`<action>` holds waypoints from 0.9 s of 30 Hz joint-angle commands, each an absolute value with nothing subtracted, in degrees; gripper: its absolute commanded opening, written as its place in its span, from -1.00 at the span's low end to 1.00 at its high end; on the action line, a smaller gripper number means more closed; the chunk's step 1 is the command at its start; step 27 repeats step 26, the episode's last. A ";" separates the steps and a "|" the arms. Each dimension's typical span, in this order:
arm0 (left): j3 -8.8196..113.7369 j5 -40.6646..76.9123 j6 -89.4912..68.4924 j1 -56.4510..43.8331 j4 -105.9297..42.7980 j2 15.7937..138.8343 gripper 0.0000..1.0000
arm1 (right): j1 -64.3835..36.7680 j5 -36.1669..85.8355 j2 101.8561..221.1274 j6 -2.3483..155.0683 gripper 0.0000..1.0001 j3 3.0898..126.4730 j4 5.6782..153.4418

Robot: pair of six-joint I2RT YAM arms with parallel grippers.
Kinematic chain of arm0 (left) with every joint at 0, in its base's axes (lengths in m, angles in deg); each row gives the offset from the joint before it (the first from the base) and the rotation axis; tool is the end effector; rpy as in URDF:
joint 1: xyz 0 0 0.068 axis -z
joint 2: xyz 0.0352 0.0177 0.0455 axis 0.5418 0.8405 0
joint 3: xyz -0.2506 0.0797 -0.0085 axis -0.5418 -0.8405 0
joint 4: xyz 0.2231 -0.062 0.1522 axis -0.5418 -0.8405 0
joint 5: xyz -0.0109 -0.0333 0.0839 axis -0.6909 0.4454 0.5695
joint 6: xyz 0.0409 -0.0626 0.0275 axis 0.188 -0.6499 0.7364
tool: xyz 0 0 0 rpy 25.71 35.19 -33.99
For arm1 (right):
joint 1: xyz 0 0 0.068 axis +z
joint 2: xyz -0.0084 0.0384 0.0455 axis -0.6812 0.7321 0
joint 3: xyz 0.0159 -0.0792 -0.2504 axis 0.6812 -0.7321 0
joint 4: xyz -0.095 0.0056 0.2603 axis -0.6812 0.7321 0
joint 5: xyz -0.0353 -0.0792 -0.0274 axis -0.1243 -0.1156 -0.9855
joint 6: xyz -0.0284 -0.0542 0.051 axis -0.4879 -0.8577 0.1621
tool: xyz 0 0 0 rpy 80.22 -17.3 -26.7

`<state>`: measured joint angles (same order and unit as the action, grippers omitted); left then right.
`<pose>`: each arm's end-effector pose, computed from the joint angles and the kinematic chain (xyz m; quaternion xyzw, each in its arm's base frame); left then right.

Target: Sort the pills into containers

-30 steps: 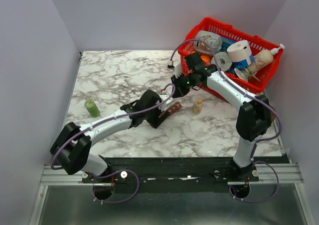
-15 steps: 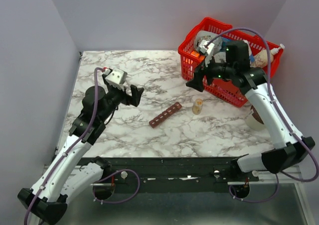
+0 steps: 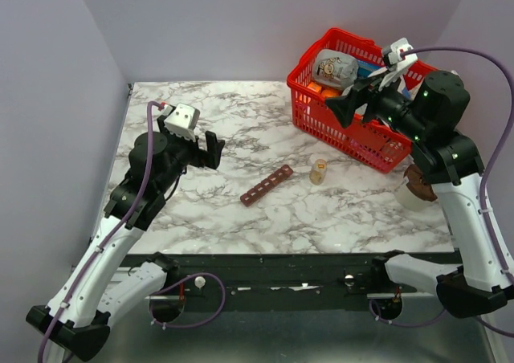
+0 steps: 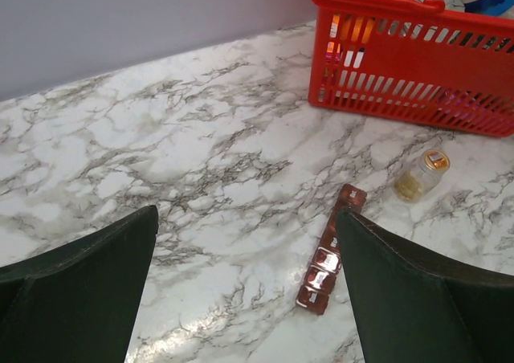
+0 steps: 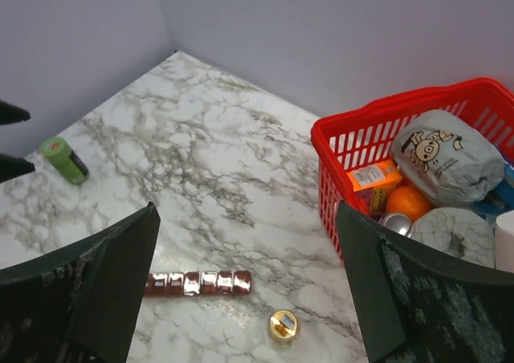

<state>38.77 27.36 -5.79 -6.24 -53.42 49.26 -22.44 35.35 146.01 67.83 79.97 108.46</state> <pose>0.2099 -0.1036 0.3883 0.1242 0.7480 -0.1814 0.6262 0.2409 0.1127 0.5003 -0.2448 0.6895 0.2237 0.6439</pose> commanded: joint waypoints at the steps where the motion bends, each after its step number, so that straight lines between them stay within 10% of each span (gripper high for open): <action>1: 38.39 29.20 -5.25 -6.70 -54.33 48.23 0.97 | -22.90 28.36 145.36 73.41 0.99 78.72 107.00; 27: 36.28 28.49 -4.55 -6.70 -53.36 49.55 0.97 | -22.98 26.68 145.63 73.94 0.99 74.31 104.37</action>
